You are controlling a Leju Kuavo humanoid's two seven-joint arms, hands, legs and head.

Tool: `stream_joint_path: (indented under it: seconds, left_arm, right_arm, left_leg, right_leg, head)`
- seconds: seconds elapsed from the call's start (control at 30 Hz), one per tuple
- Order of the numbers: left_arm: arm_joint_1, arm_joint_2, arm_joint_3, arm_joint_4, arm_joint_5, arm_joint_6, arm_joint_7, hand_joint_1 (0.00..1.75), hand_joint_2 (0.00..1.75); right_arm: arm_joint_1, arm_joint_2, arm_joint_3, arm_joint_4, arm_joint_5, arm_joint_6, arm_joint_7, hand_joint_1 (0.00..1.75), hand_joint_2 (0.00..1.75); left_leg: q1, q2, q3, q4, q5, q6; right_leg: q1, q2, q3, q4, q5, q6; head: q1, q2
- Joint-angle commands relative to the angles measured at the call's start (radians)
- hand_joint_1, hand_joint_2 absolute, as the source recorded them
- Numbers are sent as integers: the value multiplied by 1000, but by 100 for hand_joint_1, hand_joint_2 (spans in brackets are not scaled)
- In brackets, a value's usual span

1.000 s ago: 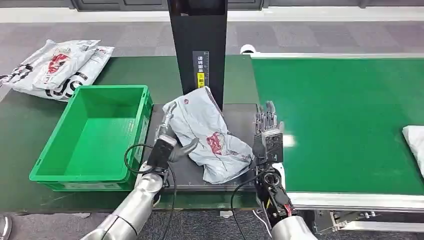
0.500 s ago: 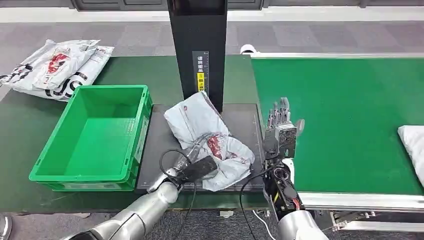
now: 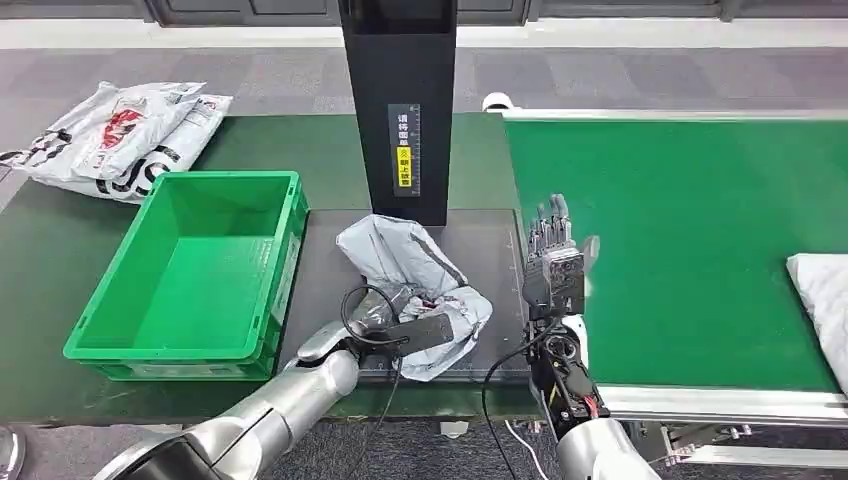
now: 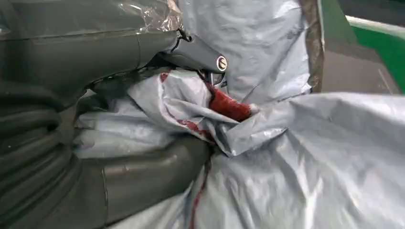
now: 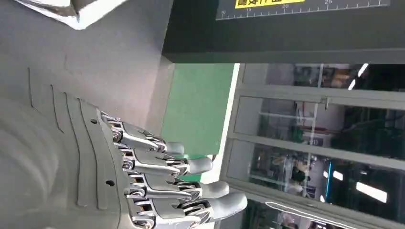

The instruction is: Moved the parcel from conveyor to table for the left to box.

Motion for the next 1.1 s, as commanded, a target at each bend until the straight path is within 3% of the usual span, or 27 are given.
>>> stream_joint_path:
  seconds: [0.03,0.2,0.27,0.37,0.4,0.43,0.5,0.57,0.63,0.83,0.87,0.93,1.07,1.1]
  left_arm:
    - [25,28,-45,77,-58,-46,69,175,175]
    - [-2,14,100,56,-1,137,18,175,175]
    - [-32,6,220,16,42,332,-85,175,175]
    - [-113,11,280,-47,38,505,-126,175,175]
    - [-119,41,327,-168,-88,555,-73,175,175]
    - [-87,15,495,-278,-325,555,-48,175,175]
    - [-80,-23,704,-409,-632,555,-41,175,175]
    - [-81,-26,751,-477,-825,555,44,175,175]
    - [-107,16,726,-457,-913,555,135,175,175]
    - [-23,55,829,-570,-895,555,48,175,175]
    - [-14,121,707,-558,-913,555,170,175,175]
    - [-82,202,497,-332,-913,555,482,175,175]
    - [-89,205,504,-325,-913,555,475,175,175]
    - [-130,220,475,-196,-913,555,566,175,175]
  right_arm:
    - [-67,-24,-23,118,33,15,13,0,0]
    - [-60,-26,-48,140,39,13,5,0,0]
    - [-18,-17,-56,94,52,-1,5,0,0]
    - [10,-13,-59,65,59,-4,5,0,0]
    - [10,-13,-63,68,62,-5,5,0,0]
    - [6,-12,-67,75,65,-6,5,0,0]
    - [2,-9,-70,84,69,-17,5,0,0]
    - [1,-9,-80,89,70,-32,5,0,0]
    - [20,-13,-96,66,63,-40,5,0,0]
    - [53,-25,-102,38,62,-18,5,0,0]
    - [50,-25,-100,43,63,-20,5,0,0]
    - [49,-23,-95,42,63,-18,5,0,0]
    - [50,-23,-95,41,64,-18,5,0,0]
    - [52,-23,-93,37,65,-13,5,0,0]
  left_leg:
    - [0,4,1,-2,1,0]
    - [0,5,1,-3,2,0]
    - [0,3,1,-2,1,0]
    - [1,0,-2,0,2,0]
    - [1,0,-4,1,2,-1]
    - [2,1,-6,2,2,-1]
    - [1,0,-10,3,3,-2]
    - [1,0,-11,2,4,0]
    - [1,2,-11,2,3,0]
    - [0,10,-6,-1,2,-2]
    - [0,10,-6,-2,2,-2]
    - [0,8,-7,-1,2,-2]
    - [1,8,-8,-1,3,-2]
    - [1,10,-7,-2,3,-2]
  right_leg:
    - [0,3,0,-3,2,0]
    - [0,3,0,-3,3,-1]
    - [0,1,0,-2,2,-1]
    - [1,-1,-3,0,2,-1]
    - [2,-2,-5,0,2,-2]
    - [2,-1,-7,1,3,-2]
    - [3,-2,-12,2,3,-3]
    - [2,-2,-12,2,3,-3]
    - [2,0,-12,2,3,-2]
    - [1,8,-11,1,4,-3]
    - [1,7,-12,0,4,-3]
    - [2,6,-12,1,3,-3]
    - [2,6,-13,1,3,-3]
    - [2,7,-12,0,4,-4]
  head:
    - [0,0]
    - [0,0]
    - [0,0]
    - [0,0]
    - [0,0]
    - [0,0]
    - [0,0]
    - [0,0]
    - [0,0]
    - [0,0]
    - [0,0]
    - [0,0]
    - [0,0]
    - [0,0]
